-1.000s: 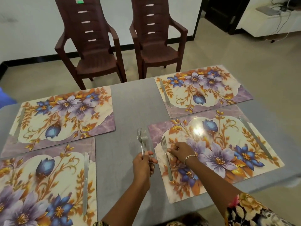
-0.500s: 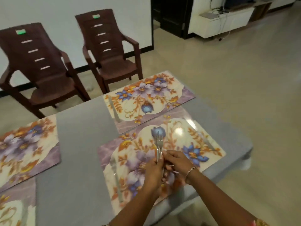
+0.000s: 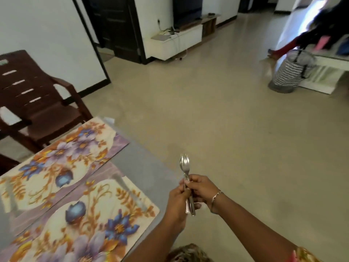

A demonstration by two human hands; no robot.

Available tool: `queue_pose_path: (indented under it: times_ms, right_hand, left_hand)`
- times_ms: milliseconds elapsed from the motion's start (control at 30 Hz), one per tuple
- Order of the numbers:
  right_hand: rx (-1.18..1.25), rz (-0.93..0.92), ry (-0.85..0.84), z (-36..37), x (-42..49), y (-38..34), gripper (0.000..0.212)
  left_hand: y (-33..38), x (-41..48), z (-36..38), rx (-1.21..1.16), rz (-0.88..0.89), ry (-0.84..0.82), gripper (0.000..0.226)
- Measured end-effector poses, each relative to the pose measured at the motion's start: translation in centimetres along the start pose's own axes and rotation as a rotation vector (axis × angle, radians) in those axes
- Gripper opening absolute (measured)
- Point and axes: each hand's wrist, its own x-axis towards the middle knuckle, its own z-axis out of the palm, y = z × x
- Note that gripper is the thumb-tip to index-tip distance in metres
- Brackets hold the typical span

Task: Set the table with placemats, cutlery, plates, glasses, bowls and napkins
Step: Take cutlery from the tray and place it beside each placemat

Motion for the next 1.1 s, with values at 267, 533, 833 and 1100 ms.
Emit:
queue_pose_path:
  times_ms: [267,533,833,1100]
  right_hand:
    - [0.014,0.022,0.049,-9.5,7.0,-4.6,0.017]
    - [-0.110,0.096,-0.107,-14.8,18.0,-12.6,0.016]
    - [-0.101,0.118,-0.401,-14.1,29.7,-21.0,0.014]
    - [-0.208,0.116,-0.597,-11.1,42.5,-27.3,0.005]
  left_hand:
    - [2.0,10.3,6.9,-0.003,-0.065,-0.084,0.021]
    - [6.7,21.0,10.7,-0.087,-0.016,0.008,0.020]
    - [15.0,29.1,10.8,-0.246,0.184,0.263,0.023]
    - [21.5,39.3,10.4,-0.397,0.341,0.692,0.022]
